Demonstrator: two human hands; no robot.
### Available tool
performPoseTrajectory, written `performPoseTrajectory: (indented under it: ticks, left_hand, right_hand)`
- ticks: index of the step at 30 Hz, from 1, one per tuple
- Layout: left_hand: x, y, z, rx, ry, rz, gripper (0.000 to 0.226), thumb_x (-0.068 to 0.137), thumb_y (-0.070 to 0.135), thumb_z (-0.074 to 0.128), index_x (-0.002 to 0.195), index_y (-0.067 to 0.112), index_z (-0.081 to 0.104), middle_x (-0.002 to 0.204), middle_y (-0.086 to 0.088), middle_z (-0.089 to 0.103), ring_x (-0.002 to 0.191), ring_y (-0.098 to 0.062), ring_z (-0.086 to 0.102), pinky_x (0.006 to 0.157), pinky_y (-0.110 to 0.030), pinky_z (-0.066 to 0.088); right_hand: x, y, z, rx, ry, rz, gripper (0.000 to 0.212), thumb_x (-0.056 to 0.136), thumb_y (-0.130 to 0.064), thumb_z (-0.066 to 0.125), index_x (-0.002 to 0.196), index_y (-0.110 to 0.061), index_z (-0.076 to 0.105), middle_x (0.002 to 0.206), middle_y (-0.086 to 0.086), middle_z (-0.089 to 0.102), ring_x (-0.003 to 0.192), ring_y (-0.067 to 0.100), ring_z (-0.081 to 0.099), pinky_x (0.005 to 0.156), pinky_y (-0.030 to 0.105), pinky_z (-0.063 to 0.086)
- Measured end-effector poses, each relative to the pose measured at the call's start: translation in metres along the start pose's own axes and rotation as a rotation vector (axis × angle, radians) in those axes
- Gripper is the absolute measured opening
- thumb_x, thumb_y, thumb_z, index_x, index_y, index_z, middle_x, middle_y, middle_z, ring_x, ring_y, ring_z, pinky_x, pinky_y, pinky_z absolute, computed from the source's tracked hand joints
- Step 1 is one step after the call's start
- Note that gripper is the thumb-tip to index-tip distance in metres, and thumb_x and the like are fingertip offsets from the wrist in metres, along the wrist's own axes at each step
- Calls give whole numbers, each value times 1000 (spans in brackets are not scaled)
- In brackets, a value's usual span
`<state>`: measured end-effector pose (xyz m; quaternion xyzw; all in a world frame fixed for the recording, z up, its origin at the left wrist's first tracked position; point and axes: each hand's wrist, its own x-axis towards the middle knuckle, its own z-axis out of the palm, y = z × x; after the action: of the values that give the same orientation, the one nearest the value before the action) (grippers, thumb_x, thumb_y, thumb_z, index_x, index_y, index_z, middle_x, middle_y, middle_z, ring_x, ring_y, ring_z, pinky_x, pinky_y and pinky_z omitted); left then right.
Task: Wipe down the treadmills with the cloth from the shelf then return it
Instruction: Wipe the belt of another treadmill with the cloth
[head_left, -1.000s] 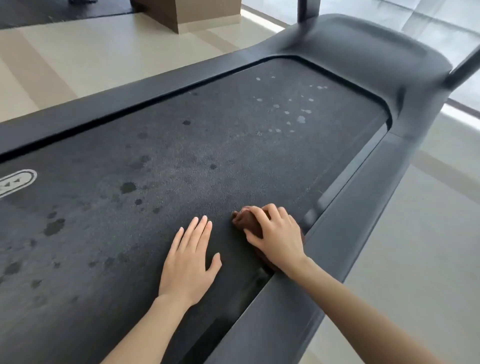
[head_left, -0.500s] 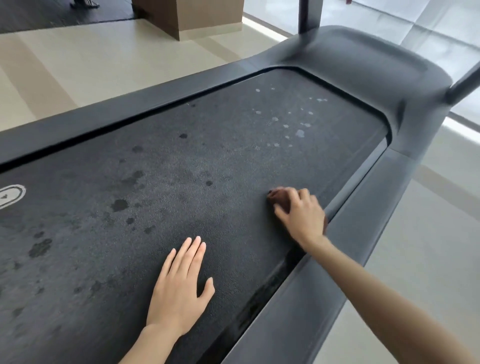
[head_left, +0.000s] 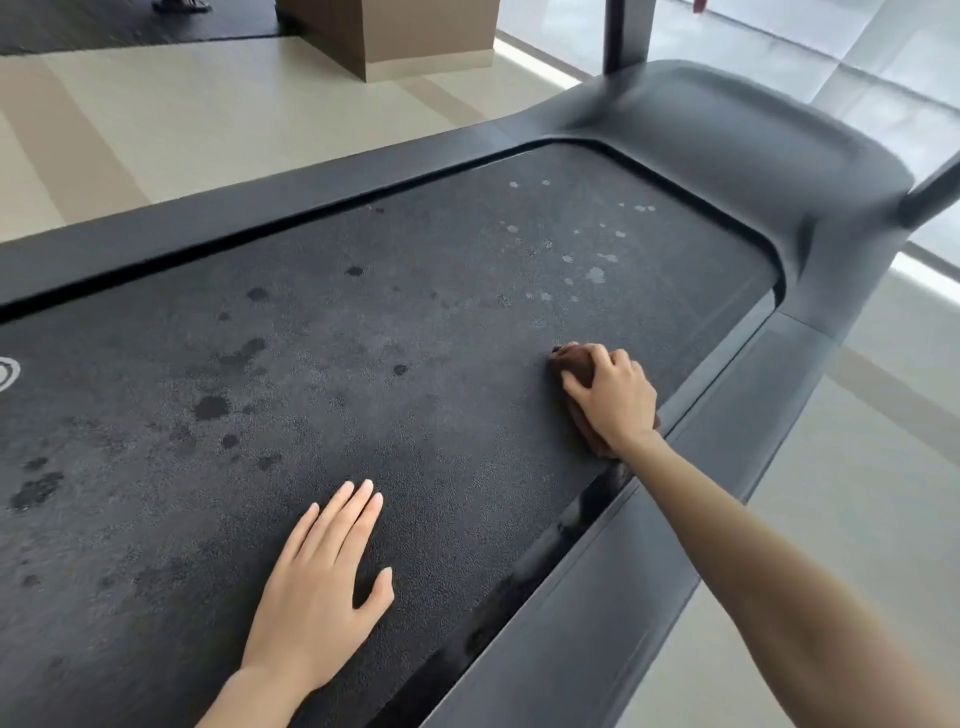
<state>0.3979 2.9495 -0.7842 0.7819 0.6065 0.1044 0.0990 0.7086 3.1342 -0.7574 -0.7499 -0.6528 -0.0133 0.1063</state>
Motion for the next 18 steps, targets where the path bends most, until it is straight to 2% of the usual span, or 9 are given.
performPoseTrajectory:
  ticks: [2,3,7,10,13,15,18]
  left_hand:
    - [-1,2,-1,5,-9,-13,65,86,44,36,141,11,41,149,1,35,140,-12,25,114,-34,14]
    - [-1,3,-2,13,-11,-22,64,86,44,35,142,12,40,150,2,35,140,-12,24,114,-34,14]
    - [-1,4,-5,33,-26,-47,63,86,45,34,141,14,41,150,3,34,140,-12,26,113,-34,16]
    - [-2,5,-6,27,-15,-61,62,86,45,34,141,17,42,149,5,35,139,-11,26,114,-30,11]
    - [-1,4,-5,-2,-4,-69,60,87,44,33,142,19,39,150,6,33,140,-10,25,115,-30,7]
    - [-1,4,-5,-19,10,-68,59,88,41,34,142,19,39,150,7,33,140,-10,25,115,-31,8]
    - [-1,4,-4,-43,19,-68,57,88,38,36,142,20,40,150,8,33,140,-8,23,115,-30,10]
  right_hand:
    - [0,-11,3,-10,24,38,47,89,-51,52,121,-16,54,110,14,58,98,36,54,75,40,45]
    - [-5,-19,4,-29,38,-4,47,89,-51,52,121,-16,55,110,14,58,97,35,55,74,39,45]
    - [-37,-76,9,53,16,-376,49,90,-56,48,123,-21,55,110,8,58,95,29,55,71,37,47]
    - [-62,-132,19,106,-14,-699,46,86,-54,57,119,-22,58,107,7,59,92,27,56,70,36,47]
    - [-56,-141,26,110,23,-858,42,80,-50,65,113,-23,62,100,6,61,86,26,57,66,34,46]
    - [-31,-116,27,110,43,-794,40,80,-48,64,113,-25,63,99,4,60,87,27,56,67,35,46]
    - [37,-59,24,55,58,-475,40,85,-47,60,118,-25,61,104,8,59,97,33,53,74,38,45]
